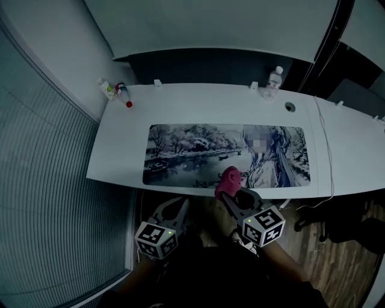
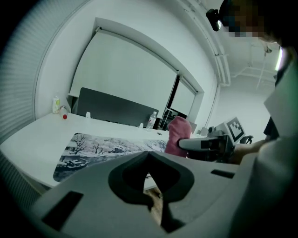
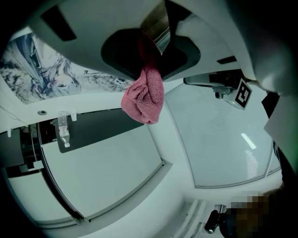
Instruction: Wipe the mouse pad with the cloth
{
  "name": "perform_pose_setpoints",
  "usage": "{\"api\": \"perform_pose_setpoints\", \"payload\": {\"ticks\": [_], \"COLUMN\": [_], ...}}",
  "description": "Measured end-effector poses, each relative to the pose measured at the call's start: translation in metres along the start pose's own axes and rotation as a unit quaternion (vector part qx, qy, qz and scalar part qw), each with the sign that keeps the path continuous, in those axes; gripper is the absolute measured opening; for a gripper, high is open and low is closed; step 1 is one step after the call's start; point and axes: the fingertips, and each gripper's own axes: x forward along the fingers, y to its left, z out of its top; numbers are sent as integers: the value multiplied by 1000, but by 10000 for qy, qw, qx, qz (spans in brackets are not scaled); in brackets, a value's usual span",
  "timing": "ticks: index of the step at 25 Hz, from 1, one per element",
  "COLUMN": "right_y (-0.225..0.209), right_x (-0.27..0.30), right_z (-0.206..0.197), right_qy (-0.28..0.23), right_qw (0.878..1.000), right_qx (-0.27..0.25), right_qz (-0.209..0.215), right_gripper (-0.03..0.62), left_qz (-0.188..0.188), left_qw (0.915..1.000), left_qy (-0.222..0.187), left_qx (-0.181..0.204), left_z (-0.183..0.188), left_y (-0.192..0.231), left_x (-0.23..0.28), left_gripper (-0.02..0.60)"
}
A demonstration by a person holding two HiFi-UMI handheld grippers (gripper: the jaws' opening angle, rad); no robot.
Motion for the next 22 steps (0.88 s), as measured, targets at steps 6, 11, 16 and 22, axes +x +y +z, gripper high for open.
{"api": "perform_pose_setpoints", "payload": {"ticks": [6,11,16,22], "right_y": [15,22,24,30], "right_x": [69,118,159,206], "right_z": [-23,-39,-56,-84], "right_qy": [405,673,947,1522], "right_qw": [9991,9973,9943,9864], "right_qx": [61,170,236,295], "right_qz": [-99,-229,-425,-541], "right_gripper": [115,115,115,115], "left_qz": [-99,-176,-282,-308], "left_qw": [9998,9994,9988,9986], "left_qy": [178,283,408,415], "left_qx": [51,-6,-8,-101], "left_z": [-6,-10,-16,-20], "left_y": [54,94,126,153], "left_x": [-2,-2,-3,-9], "left_gripper": [5,5,5,5]}}
